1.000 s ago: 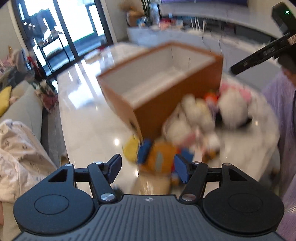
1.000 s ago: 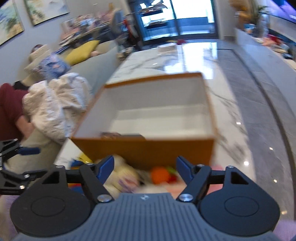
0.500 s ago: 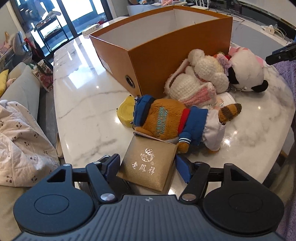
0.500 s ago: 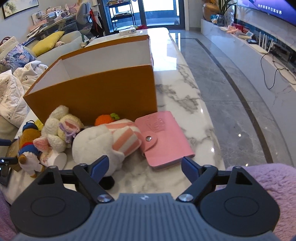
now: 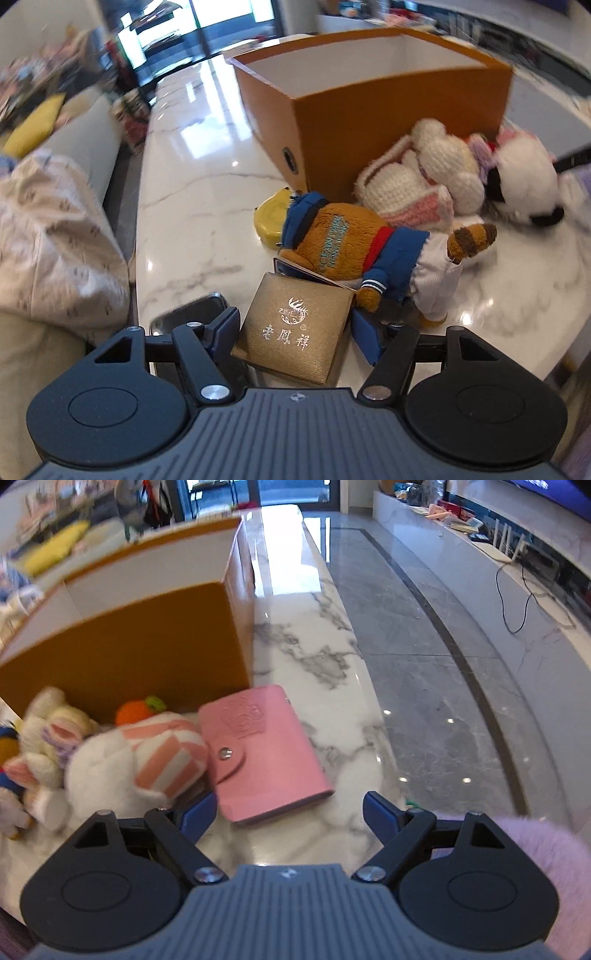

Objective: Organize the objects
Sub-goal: 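Grasp the gold gift box with the left tool while the right grasps the pink wallet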

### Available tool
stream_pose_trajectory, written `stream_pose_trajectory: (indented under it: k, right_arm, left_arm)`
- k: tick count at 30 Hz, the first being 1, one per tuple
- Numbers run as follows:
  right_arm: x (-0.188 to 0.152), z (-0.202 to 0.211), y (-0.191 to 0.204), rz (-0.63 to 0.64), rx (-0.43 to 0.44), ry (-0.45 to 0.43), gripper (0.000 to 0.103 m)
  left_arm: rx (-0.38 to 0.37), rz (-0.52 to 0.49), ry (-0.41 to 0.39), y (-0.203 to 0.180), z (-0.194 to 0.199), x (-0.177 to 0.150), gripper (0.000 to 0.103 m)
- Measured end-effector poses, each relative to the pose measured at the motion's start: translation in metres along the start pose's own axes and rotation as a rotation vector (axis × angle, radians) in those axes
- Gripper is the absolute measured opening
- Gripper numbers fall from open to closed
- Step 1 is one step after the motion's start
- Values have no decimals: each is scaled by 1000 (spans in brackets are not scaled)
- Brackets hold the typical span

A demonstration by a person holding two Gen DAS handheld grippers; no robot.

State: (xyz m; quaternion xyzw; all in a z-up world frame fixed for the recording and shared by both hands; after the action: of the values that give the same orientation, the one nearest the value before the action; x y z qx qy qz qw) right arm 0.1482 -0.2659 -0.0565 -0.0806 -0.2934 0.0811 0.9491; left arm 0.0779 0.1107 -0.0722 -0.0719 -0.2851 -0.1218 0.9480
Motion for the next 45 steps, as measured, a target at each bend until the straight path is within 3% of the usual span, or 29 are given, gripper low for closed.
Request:
stream_pose_trajectory:
  k: [4, 5, 6, 7, 10, 13, 14, 16, 17, 18, 24, 29, 35, 39, 45]
  right_arm:
    - [6, -8, 14, 112, 31, 15, 91]
    - [5, -11, 16, 143, 28, 24, 91]
    - [5, -15, 19, 174, 22, 31, 92]
    - [6, -17, 22, 195, 20, 34, 92]
    - [11, -26, 27, 240, 35, 49, 94]
    - [18, -31, 30, 259, 46, 49, 96]
    - [18, -32, 29, 260, 51, 49, 97]
    - [16, -35, 28, 245, 66, 62, 97]
    - [15, -37, 27, 231, 75, 68, 97]
    - [15, -37, 26, 215, 82, 69, 98]
    - [15, -34, 27, 199, 76, 49, 98]
    - [14, -34, 27, 188, 73, 38, 99]
    - [14, -36, 28, 186, 74, 30, 98]
    - [12, -29, 30, 198, 83, 6, 81]
    - [9, -25, 24, 163, 102, 43, 79]
  left_arm:
    - [-44, 145, -72, 4, 20, 2, 74]
    - [-58, 153, -97, 3, 27, 4, 38]
    - [-71, 149, -139, 1, 37, 9, 9]
    - [-68, 160, -162, 1, 46, 13, 9]
    - [-83, 186, -184, 2, 59, 26, 9]
    - [-79, 157, -122, -1, 55, 30, 9]
    - [-75, 131, -92, -3, 50, 31, 16]
    - [-57, 96, -52, -8, 44, 27, 39]
    - [-51, 92, -29, -9, 40, 24, 65]
    - [-43, 101, -7, -8, 37, 20, 75]
    - [-7, 281, 48, 7, 20, -3, 76]
    - [41, 416, 6, 15, 13, -13, 80]
    - [63, 483, 8, 11, 8, -20, 80]
    - [83, 491, -6, 12, 7, -21, 75]
    - [59, 515, -38, 13, 11, -24, 74]
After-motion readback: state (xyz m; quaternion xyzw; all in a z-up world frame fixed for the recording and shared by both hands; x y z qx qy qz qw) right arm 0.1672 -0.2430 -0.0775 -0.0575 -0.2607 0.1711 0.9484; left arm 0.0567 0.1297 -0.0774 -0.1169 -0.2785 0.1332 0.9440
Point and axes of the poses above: each gripper's, at about its wrist camera, not at the fingertips, and z roughly against the way its jaws point, y to its left, x to its top, the point moved 6 cm from there along -z, roughly the way its jaws point, and after that the axes turned 15 degrees about -x, right-handed, at the moved point
